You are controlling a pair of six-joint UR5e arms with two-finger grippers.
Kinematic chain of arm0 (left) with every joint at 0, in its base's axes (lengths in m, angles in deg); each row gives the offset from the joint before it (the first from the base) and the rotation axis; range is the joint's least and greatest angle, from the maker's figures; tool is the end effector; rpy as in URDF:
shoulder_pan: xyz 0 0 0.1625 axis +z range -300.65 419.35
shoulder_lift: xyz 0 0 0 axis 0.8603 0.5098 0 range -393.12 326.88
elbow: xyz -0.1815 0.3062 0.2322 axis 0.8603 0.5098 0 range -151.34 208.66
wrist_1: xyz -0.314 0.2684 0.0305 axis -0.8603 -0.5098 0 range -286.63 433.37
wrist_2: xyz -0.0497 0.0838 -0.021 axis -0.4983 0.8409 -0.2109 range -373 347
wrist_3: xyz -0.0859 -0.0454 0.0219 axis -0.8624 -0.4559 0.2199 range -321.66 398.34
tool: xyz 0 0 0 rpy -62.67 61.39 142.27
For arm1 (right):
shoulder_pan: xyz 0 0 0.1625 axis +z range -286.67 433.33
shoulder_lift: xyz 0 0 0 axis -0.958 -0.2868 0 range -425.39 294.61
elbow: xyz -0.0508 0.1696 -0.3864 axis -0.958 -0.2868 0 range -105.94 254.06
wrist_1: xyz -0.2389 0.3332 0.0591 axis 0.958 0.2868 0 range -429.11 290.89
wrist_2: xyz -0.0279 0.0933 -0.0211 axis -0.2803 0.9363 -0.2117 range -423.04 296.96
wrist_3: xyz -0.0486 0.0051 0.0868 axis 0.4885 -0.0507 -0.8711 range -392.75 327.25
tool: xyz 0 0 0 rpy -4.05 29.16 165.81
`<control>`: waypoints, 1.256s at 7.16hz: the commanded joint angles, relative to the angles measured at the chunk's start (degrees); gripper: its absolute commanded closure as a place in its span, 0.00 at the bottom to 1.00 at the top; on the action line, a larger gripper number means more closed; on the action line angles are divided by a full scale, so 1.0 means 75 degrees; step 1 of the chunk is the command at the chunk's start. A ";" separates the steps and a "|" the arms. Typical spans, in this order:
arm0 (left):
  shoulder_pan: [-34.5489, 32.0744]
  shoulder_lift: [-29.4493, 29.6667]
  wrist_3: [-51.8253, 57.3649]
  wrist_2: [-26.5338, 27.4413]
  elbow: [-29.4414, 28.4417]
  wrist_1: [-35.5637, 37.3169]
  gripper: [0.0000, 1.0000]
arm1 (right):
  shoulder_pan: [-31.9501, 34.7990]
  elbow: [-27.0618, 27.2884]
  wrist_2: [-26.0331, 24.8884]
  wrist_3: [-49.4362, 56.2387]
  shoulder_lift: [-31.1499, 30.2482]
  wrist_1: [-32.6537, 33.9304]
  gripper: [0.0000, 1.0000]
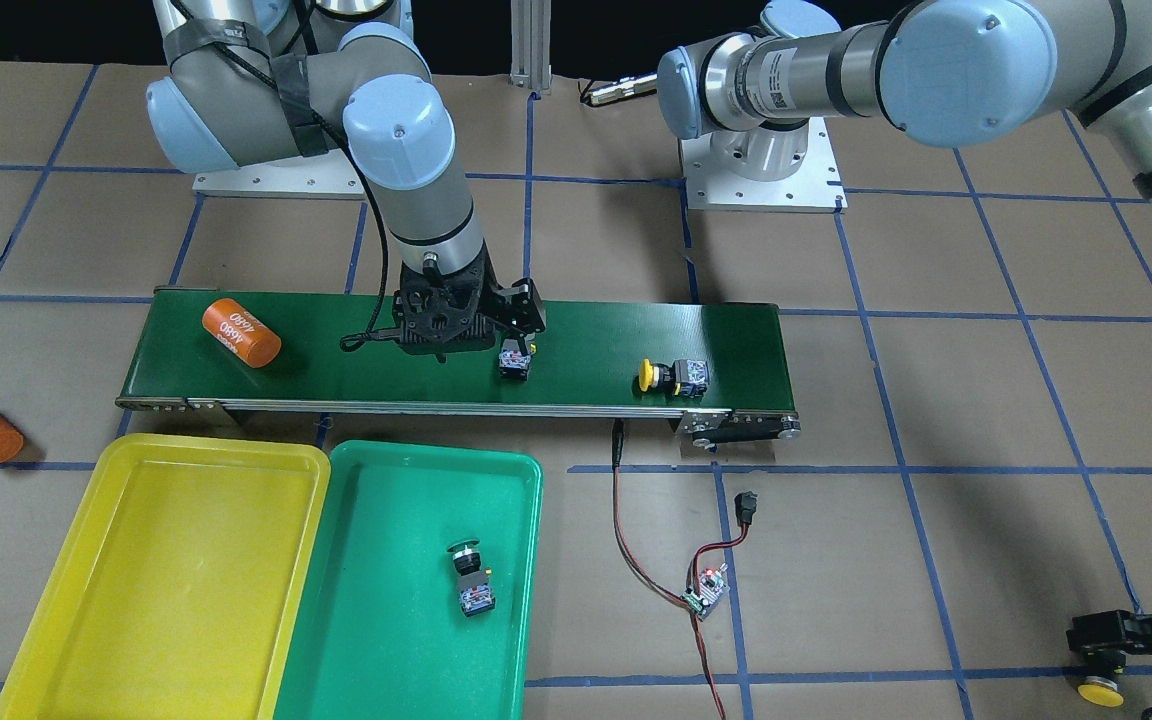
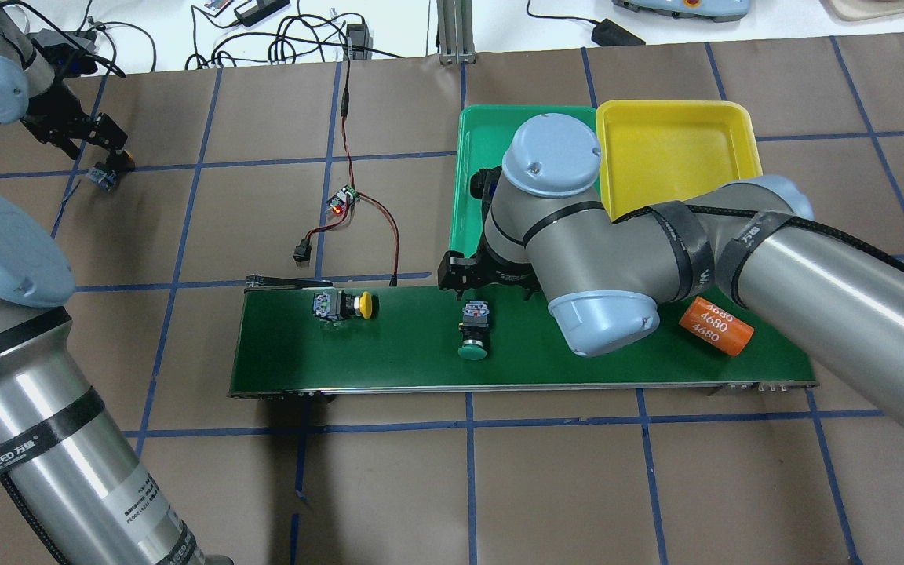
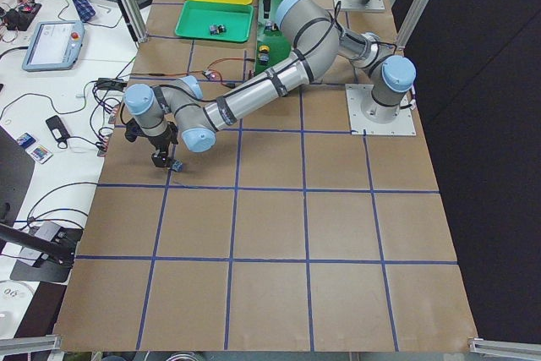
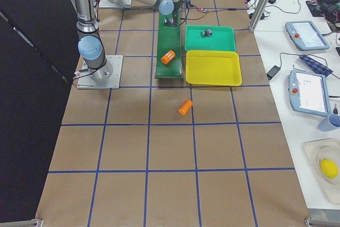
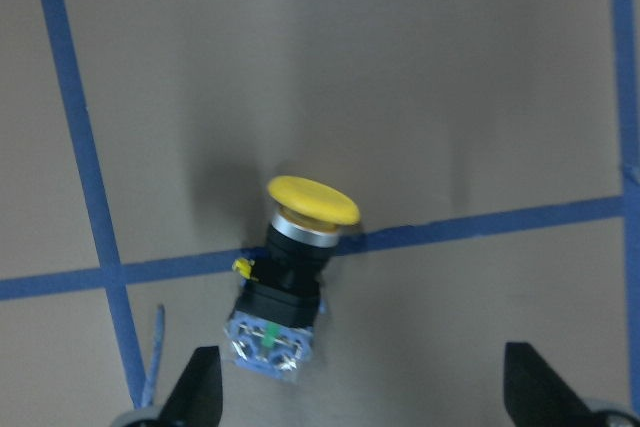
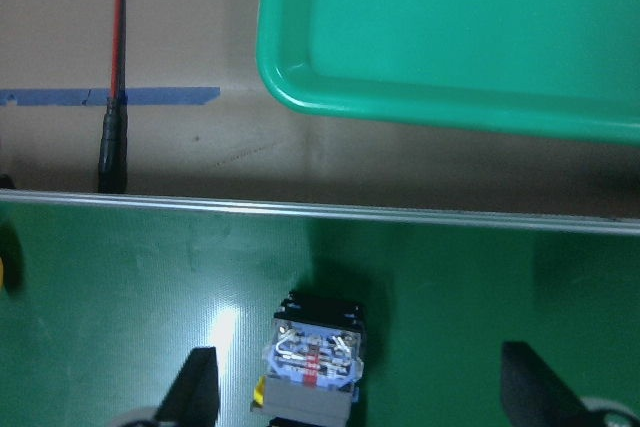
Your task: Sort buttons by color to trays
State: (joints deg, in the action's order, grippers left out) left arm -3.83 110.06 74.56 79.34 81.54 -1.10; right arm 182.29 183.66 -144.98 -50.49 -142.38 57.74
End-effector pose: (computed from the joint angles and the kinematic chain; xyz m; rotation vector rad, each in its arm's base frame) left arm 0.2527 -0.7864 0.2083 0.2553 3.1008 0.0455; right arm 0.3124 -0.4559 0.2743 -0.0393 2.9845 -0.0386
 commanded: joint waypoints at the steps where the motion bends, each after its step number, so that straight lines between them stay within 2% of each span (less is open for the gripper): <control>1: -0.0002 0.0268 0.0139 0.0087 0.0003 0.0086 0.00 | 0.0143 0.0035 -0.0008 -0.0001 0.0280 -0.0038 0.00; 2: -0.0002 0.0339 0.0162 0.0052 0.0004 0.0086 0.28 | 0.0143 0.0058 -0.0008 -0.0001 0.0409 -0.0049 0.00; 3: -0.0118 0.0316 0.0151 0.0075 0.0015 0.0016 0.66 | 0.0143 0.0047 -0.0043 -0.0001 0.0456 -0.0050 0.05; 4: -0.0119 0.0246 0.0151 0.0075 0.0004 -0.0031 0.92 | 0.0143 0.0070 -0.0043 -0.0001 0.0434 -0.0212 0.48; 5: -0.0362 -0.0103 -0.0023 0.0005 0.0050 -0.0809 0.94 | 0.0132 0.0036 -0.0020 0.0068 0.0375 -0.0655 0.99; 7: -0.1449 -0.1144 -0.1831 -0.0089 0.0237 -0.2485 0.95 | 0.0097 -0.0011 -0.0020 0.0011 0.0235 -0.0682 1.00; 8: -0.2023 -0.1601 -0.2781 -0.0182 0.0528 -0.2991 0.95 | -0.0043 -0.0058 -0.0136 0.0092 0.0153 -0.0706 1.00; 9: -0.2505 -0.2256 -0.3974 -0.0601 0.1227 -0.3101 0.96 | -0.0241 -0.0140 -0.0636 0.0267 -0.0091 -0.0880 1.00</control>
State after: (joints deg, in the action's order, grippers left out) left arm -17.82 98.57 54.93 77.48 85.99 -21.54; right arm 182.02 183.26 -146.58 -49.69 -141.36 52.26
